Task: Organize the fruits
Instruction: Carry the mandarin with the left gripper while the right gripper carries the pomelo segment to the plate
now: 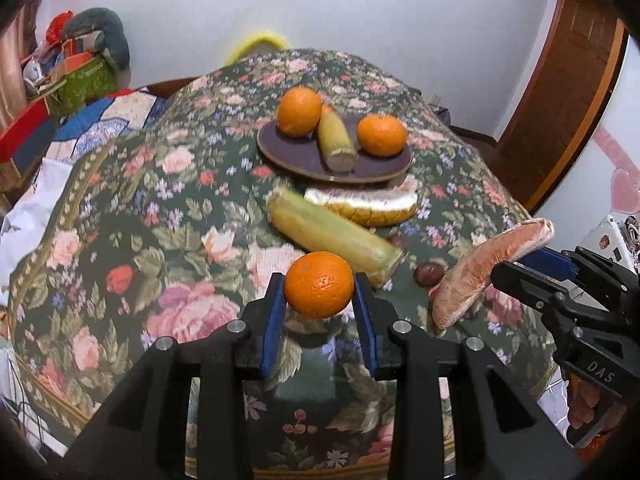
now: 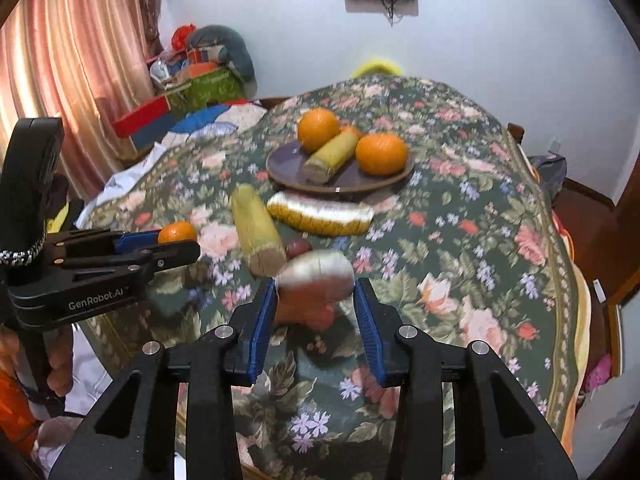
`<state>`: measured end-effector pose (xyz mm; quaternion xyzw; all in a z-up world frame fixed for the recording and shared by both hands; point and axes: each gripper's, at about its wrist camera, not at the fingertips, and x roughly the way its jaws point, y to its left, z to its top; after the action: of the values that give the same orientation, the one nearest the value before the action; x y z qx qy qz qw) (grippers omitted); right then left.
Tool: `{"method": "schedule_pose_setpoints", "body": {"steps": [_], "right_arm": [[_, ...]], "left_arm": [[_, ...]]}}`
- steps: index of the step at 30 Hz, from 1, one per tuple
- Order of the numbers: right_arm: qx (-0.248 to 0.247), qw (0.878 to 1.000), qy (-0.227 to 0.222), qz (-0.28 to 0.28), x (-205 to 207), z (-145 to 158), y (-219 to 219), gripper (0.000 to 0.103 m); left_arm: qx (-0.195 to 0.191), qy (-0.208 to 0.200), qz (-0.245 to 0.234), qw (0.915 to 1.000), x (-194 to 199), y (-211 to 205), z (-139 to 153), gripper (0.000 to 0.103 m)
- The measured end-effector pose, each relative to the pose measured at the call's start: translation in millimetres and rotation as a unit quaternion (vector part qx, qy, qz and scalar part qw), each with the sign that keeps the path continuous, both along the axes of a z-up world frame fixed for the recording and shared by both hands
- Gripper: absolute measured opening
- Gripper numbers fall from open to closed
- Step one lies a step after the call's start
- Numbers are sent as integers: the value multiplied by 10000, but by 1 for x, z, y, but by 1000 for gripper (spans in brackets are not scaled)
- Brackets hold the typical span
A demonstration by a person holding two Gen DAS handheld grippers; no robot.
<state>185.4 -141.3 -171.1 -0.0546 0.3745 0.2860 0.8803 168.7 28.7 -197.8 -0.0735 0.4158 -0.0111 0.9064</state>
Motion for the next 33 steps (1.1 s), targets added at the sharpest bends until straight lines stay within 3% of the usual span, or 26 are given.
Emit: {"method": "schedule_pose_setpoints", "body": {"steps": [19, 33], "right_arm": [[254, 9979, -496, -326, 52, 34, -2, 36], [-100, 9979, -592, -235, 101, 18, 22, 36]], "left_arm": [[66, -377, -81, 9992, 54, 9, 27, 33], [230, -358, -118, 9990, 118, 22, 18, 33]]}}
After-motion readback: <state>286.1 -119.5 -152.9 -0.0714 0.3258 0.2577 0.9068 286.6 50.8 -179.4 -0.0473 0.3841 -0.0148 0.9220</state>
